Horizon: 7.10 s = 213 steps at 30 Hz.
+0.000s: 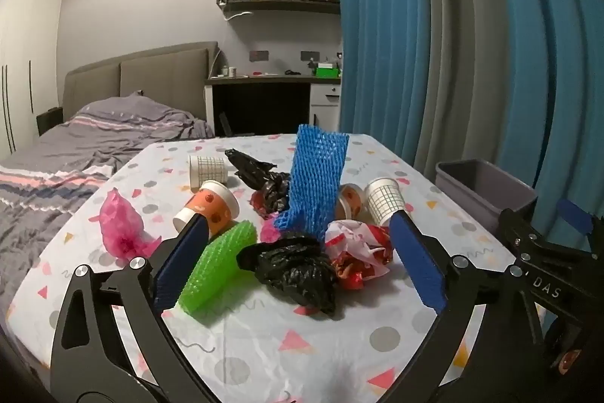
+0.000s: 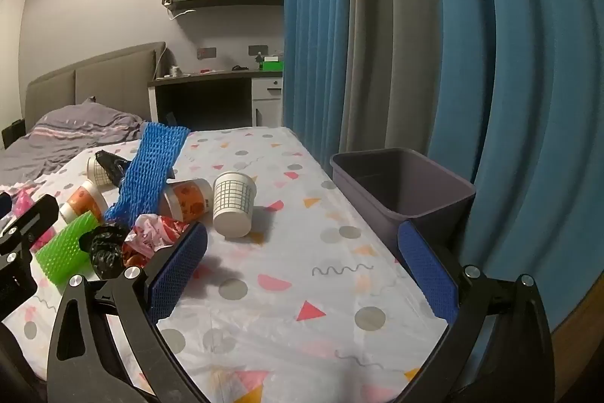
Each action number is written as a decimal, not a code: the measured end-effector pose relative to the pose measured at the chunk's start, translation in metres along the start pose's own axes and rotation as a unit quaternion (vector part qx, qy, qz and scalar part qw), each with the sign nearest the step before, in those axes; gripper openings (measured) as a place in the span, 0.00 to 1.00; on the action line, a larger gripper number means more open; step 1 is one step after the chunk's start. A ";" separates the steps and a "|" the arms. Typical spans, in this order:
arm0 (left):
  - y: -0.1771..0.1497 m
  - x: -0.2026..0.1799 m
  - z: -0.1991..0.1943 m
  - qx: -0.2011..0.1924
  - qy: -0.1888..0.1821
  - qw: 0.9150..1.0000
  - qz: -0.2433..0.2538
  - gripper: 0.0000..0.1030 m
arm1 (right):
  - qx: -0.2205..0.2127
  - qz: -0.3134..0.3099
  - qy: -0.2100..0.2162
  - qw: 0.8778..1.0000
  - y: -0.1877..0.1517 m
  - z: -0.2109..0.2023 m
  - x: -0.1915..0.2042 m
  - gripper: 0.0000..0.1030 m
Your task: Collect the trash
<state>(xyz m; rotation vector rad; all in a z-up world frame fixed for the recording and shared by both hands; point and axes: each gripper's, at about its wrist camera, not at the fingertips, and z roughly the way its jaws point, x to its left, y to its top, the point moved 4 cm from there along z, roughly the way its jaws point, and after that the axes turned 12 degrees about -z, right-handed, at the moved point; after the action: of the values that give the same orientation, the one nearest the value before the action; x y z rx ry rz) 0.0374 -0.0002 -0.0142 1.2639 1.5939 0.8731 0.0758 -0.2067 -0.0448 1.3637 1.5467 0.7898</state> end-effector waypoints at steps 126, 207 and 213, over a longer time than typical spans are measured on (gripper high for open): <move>-0.008 0.093 0.023 0.017 0.032 0.997 -0.065 0.93 | 0.027 -0.031 0.137 0.990 -0.009 0.035 0.083 0.92; 0.017 -0.034 0.057 0.085 -0.124 0.989 0.005 0.06 | -0.051 -0.007 0.144 0.988 0.017 0.018 -0.006 0.22; 0.035 -0.095 0.082 0.077 -0.170 0.982 0.030 0.06 | -0.078 -0.011 0.099 0.992 0.038 0.025 -0.044 0.22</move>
<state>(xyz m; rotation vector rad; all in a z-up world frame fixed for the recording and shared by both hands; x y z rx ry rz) 0.1338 -0.0845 0.0091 1.4878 1.3746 0.5404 0.1128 -0.2448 -0.0115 1.1802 1.6115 1.0352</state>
